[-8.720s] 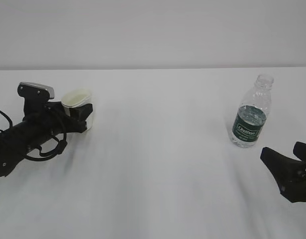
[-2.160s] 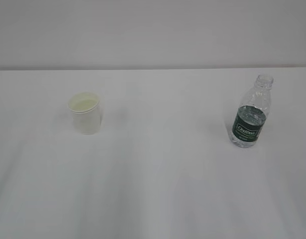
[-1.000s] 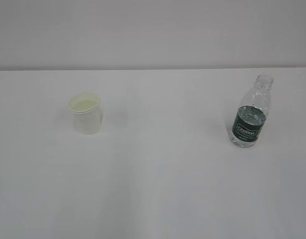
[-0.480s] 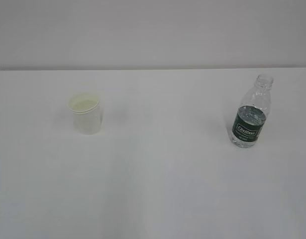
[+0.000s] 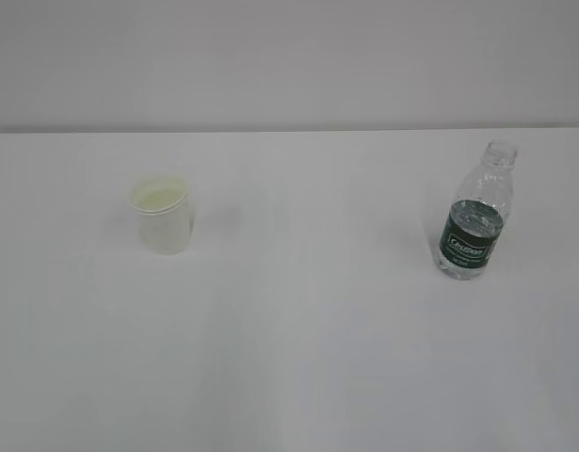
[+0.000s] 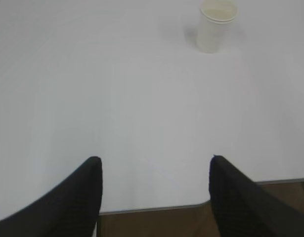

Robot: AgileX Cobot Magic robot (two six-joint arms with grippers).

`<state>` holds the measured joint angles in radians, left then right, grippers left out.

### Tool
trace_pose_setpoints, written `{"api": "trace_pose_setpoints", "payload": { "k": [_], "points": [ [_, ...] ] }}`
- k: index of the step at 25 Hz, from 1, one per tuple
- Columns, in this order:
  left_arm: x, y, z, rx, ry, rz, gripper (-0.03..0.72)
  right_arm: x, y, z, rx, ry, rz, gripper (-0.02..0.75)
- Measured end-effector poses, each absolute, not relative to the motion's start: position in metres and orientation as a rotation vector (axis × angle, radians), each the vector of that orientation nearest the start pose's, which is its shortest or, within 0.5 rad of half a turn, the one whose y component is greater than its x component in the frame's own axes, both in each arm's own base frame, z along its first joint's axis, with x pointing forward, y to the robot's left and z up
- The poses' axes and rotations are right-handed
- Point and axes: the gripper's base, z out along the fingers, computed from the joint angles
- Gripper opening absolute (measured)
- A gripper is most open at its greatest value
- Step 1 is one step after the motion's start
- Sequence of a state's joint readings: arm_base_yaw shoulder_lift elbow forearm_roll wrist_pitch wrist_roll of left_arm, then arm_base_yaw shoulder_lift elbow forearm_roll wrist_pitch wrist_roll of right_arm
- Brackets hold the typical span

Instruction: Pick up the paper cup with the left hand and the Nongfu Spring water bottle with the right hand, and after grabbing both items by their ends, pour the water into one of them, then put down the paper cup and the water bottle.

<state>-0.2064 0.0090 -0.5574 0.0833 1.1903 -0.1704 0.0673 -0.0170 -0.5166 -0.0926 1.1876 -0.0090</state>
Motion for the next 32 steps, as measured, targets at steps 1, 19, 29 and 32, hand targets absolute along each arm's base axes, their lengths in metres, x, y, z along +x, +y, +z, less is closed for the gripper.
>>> {"api": "trace_pose_setpoints", "payload": {
  "k": [1, 19, 29, 32],
  "points": [
    [-0.0144, 0.0104, 0.283, 0.025, 2.125, -0.121, 0.484, -0.0141, -0.0088, 0.271, -0.069, 2.134, -0.078, 0.589],
    [-0.0072, 0.0111, 0.2818, 0.032, 2.07, -0.09, 0.484, -0.0106, -0.0086, 0.2693, -0.071, 2.115, -0.08, 0.589],
    [-0.0074, 0.0112, 0.2818, 0.019, 2.07, -0.081, 0.484, -0.0106, -0.0085, 0.2693, -0.068, 2.115, -0.084, 0.588],
    [-0.0079, 0.0108, 0.2818, -0.036, 2.069, -0.048, 0.484, -0.0111, -0.0079, 0.2693, -0.006, 2.117, -0.119, 0.588]
  ]
}}
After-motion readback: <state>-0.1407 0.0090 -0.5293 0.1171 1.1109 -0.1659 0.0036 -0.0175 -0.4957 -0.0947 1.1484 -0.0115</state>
